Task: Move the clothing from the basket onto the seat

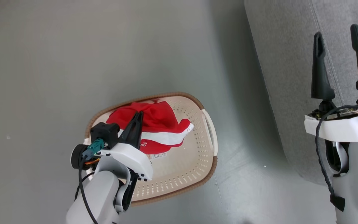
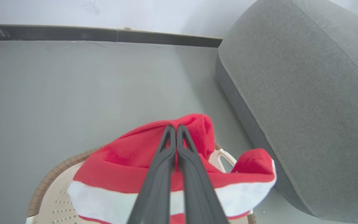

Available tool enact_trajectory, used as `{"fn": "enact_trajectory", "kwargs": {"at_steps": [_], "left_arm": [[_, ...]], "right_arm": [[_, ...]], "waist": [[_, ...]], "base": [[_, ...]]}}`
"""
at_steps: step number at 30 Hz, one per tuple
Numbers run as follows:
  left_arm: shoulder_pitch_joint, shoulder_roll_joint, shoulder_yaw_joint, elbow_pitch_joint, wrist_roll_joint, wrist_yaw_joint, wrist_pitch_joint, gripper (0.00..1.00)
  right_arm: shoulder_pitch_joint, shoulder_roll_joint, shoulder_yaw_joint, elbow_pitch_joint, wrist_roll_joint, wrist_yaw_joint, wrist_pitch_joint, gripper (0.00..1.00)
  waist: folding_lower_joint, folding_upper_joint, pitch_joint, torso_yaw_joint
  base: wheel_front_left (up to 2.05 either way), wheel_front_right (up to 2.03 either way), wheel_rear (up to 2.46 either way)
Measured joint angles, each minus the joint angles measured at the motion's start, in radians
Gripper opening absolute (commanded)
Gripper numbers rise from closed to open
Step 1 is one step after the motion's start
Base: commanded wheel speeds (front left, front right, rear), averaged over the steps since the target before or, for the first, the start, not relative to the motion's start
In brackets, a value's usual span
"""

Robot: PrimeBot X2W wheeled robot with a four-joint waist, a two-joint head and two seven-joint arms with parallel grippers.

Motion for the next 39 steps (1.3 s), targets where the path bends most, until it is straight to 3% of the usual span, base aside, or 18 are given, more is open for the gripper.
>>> {"fn": "enact_trajectory", "kwargs": {"at_steps": [19,39], "left_arm": [[0.113,-0.001,-0.022,-0.195,0.052,0.01,0.0,0.0],[0.195,0.017,-0.036,-0.349,0.066,0.01,0.0,0.0]], "right_arm": [[0.094,-0.001,-0.055,0.008,-0.019,0.0,0.0,1.0],[0.201,0.0,-0.062,0.009,-0.043,0.0,0.0,1.0]], "waist": [[0.0,0.0,-0.178,0.087],[0.0,0.0,-0.34,0.119]], "base": [[0.0,0.0,0.0],[0.0,0.0,0.0]]}}
